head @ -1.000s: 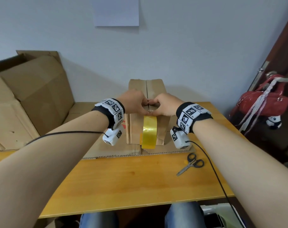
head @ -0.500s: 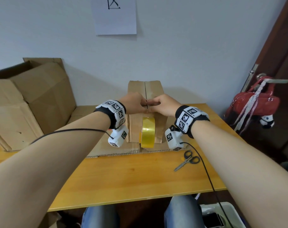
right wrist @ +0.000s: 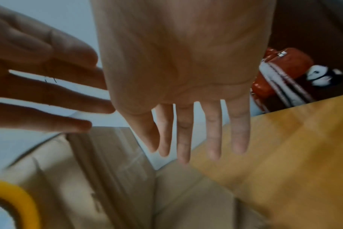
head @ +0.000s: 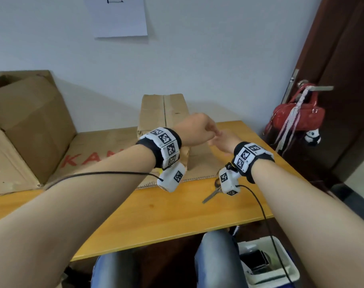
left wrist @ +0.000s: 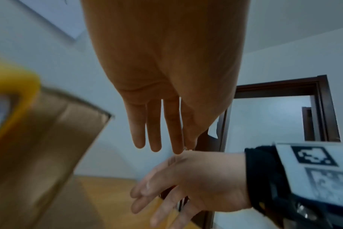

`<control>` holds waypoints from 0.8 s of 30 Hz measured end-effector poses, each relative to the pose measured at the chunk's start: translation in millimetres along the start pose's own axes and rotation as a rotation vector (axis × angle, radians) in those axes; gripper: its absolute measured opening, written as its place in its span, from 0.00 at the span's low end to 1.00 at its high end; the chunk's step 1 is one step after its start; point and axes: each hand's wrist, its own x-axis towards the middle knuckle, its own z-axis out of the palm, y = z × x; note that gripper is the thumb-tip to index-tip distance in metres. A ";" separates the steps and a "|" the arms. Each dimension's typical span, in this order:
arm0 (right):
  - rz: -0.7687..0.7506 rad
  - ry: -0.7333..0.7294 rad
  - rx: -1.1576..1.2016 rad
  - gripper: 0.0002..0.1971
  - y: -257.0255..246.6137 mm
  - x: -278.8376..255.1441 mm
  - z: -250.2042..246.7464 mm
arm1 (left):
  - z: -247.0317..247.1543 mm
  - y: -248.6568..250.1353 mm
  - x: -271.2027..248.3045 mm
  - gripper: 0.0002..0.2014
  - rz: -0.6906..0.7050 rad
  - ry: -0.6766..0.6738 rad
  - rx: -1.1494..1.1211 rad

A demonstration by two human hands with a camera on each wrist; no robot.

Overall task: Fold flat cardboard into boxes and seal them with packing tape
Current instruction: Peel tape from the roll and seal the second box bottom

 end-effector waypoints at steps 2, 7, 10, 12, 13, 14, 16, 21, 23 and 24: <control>0.040 -0.085 -0.114 0.18 21.7 -0.4 2.9 | 23.7 5.2 5.8 0.13 0.015 -0.063 -0.017; 0.185 -0.184 -0.141 0.13 69.4 -4.9 10.0 | 80.2 -2.6 12.9 0.14 -0.055 -0.209 -0.041; 0.210 -0.234 -0.140 0.14 94.8 -1.2 23.1 | 113.5 -19.0 12.0 0.13 -0.138 -0.332 -0.046; 0.239 -0.258 -0.139 0.11 107.0 2.0 31.3 | 134.6 -29.6 10.1 0.12 -0.215 -0.442 -0.036; 0.245 -0.254 -0.140 0.12 111.1 3.9 34.6 | 143.7 -33.2 8.4 0.11 -0.250 -0.481 -0.012; 0.242 -0.252 -0.141 0.12 114.3 5.8 37.8 | 151.5 -36.2 7.2 0.13 -0.271 -0.495 0.021; 0.219 -0.266 -0.157 0.15 118.4 8.5 43.2 | 163.9 -40.9 7.2 0.20 -0.287 -0.474 0.094; 0.189 -0.284 -0.179 0.15 117.2 9.2 55.6 | 182.6 -36.2 11.0 0.20 -0.316 -0.387 0.198; 0.184 -0.266 -0.146 0.14 118.2 7.8 57.9 | 185.8 -32.8 11.1 0.17 -0.348 -0.364 0.192; 0.185 -0.250 -0.122 0.13 120.8 7.2 59.1 | 186.8 -31.5 11.1 0.16 -0.373 -0.361 0.180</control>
